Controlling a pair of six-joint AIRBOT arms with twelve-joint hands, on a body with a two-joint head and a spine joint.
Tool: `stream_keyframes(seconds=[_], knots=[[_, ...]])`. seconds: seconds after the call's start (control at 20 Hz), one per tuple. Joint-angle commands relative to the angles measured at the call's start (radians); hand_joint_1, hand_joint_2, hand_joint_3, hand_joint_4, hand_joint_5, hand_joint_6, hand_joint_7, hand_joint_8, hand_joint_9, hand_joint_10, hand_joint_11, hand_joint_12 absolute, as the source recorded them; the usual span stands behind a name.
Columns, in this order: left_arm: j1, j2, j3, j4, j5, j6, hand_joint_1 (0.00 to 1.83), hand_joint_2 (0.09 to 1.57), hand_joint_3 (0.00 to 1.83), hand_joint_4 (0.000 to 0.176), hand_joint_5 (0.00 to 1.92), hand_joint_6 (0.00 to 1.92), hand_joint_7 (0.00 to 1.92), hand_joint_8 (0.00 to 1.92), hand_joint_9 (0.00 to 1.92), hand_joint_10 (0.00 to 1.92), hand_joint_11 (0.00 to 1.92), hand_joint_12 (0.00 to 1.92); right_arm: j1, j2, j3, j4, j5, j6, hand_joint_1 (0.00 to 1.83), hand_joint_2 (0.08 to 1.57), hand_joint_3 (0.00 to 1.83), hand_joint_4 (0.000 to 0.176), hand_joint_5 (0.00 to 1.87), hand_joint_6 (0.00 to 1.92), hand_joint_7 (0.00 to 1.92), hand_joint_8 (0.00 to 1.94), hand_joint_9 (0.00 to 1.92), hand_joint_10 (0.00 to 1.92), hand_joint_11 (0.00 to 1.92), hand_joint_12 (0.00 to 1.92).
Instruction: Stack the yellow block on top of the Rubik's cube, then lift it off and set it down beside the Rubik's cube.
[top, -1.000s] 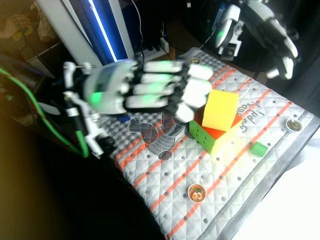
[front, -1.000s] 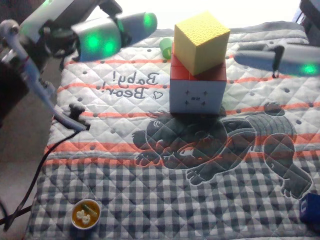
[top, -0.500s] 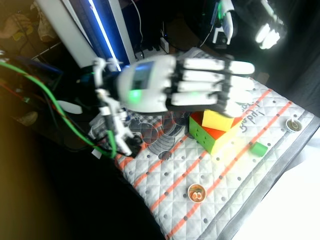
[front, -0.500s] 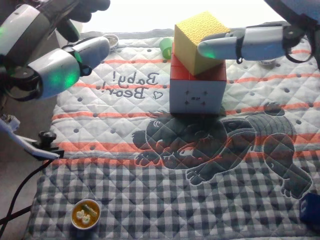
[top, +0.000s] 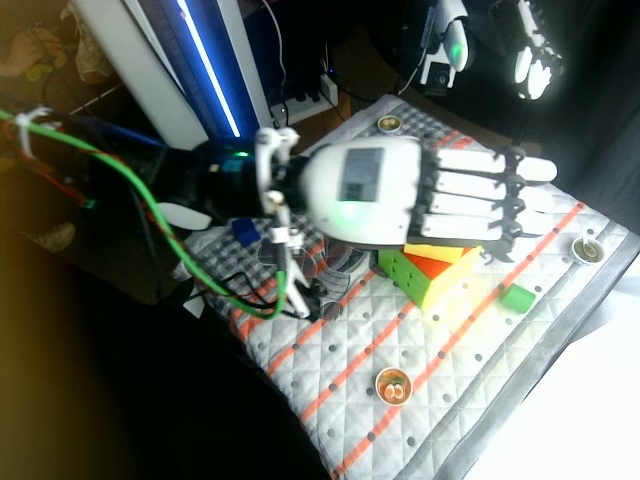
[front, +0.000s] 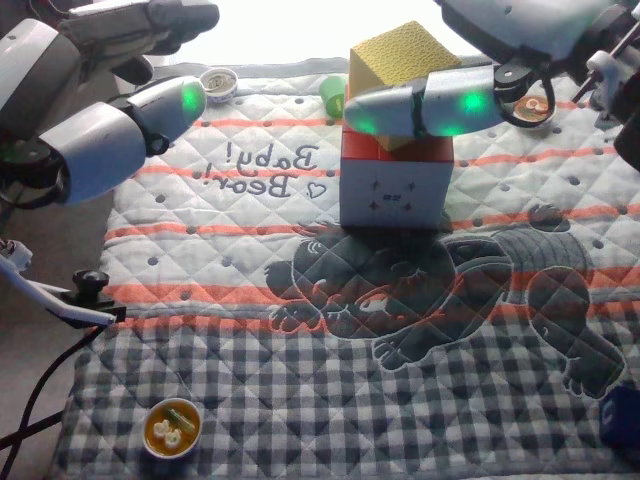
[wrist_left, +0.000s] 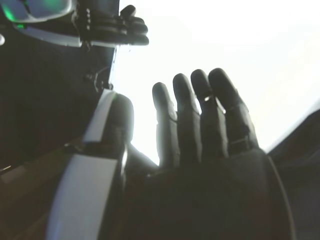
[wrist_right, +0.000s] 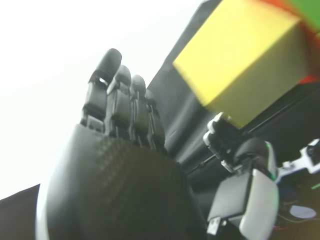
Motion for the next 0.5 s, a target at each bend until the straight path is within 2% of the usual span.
stream_keyframes(seconds=[0.0,0.05,0.1,0.15,0.2,0.25,0.3,0.35,0.4,0.45], knots=[[-0.008,-0.006,-0.002,0.033,0.126,-0.014,0.79,1.30,0.00,0.018,0.66,0.06,0.54,0.09,0.26,0.68,0.00,1.63,0.017,-0.001,0.007,-0.004,0.104,0.003,0.22,0.88,0.00,0.000,0.11,0.00,0.14,0.00,0.14,0.01,0.00,0.84],[-0.005,-0.006,-0.004,0.034,0.128,-0.017,0.82,1.32,0.00,0.115,0.61,1.24,0.58,0.08,0.28,0.72,0.03,1.65,0.017,-0.007,0.012,-0.005,0.095,0.003,0.25,0.89,0.00,0.000,0.12,0.00,0.15,0.00,0.15,0.01,0.00,0.74],[-0.003,-0.007,-0.005,0.035,0.131,-0.020,0.79,1.36,0.00,0.128,0.54,1.57,0.59,0.08,0.27,0.76,0.06,1.65,0.016,-0.011,0.018,-0.005,0.085,0.003,0.27,0.91,0.01,0.000,0.13,0.01,0.17,0.01,0.16,0.02,0.00,0.73],[-0.001,-0.008,-0.005,0.036,0.132,-0.023,0.77,1.37,0.00,0.146,0.52,1.64,0.59,0.08,0.28,0.77,0.07,1.63,0.016,-0.013,0.021,-0.005,0.079,0.003,0.30,1.05,0.01,0.000,0.30,0.42,0.38,0.28,0.21,0.57,0.00,1.31],[0.001,-0.008,-0.006,0.038,0.135,-0.027,0.76,1.38,0.00,0.142,0.51,1.67,0.59,0.07,0.27,0.79,0.05,1.63,0.016,-0.016,0.026,-0.005,0.071,0.003,0.37,1.08,0.00,0.000,0.32,0.73,0.45,0.52,0.24,0.99,0.00,1.60],[0.003,-0.008,-0.007,0.039,0.138,-0.030,0.77,1.38,0.00,0.128,0.51,1.67,0.60,0.08,0.26,0.79,0.04,1.63,0.016,-0.018,0.028,-0.005,0.065,0.003,0.43,1.06,0.00,0.000,0.34,0.50,0.56,0.54,0.35,1.03,0.04,1.67],[0.004,-0.008,-0.008,0.040,0.141,-0.033,0.78,1.38,0.00,0.108,0.51,1.67,0.60,0.08,0.25,0.82,0.01,1.64,0.016,-0.020,0.031,-0.004,0.062,0.004,0.47,1.05,0.00,0.000,0.42,0.29,0.66,0.45,0.43,1.00,0.04,1.68],[0.005,-0.008,-0.008,0.041,0.143,-0.034,0.78,1.38,0.00,0.099,0.51,1.67,0.60,0.09,0.24,0.87,0.00,1.65,0.016,-0.021,0.032,-0.004,0.061,0.004,0.55,1.08,0.00,0.000,0.54,0.19,0.78,0.44,0.53,1.10,0.19,1.74],[0.008,-0.008,-0.009,0.041,0.147,-0.037,0.78,1.38,0.00,0.097,0.51,1.67,0.61,0.09,0.24,0.88,0.00,1.65,0.016,-0.022,0.033,-0.003,0.060,0.006,0.60,1.11,0.00,0.000,0.62,0.13,0.85,0.43,0.59,1.12,0.30,1.74],[0.010,-0.008,-0.010,0.041,0.148,-0.040,0.78,1.38,0.00,0.107,0.51,1.67,0.61,0.09,0.25,0.88,0.00,1.65,0.017,-0.023,0.035,-0.003,0.060,0.010,0.76,1.15,0.00,0.000,0.76,0.16,0.91,0.68,0.70,1.31,0.50,1.83]])
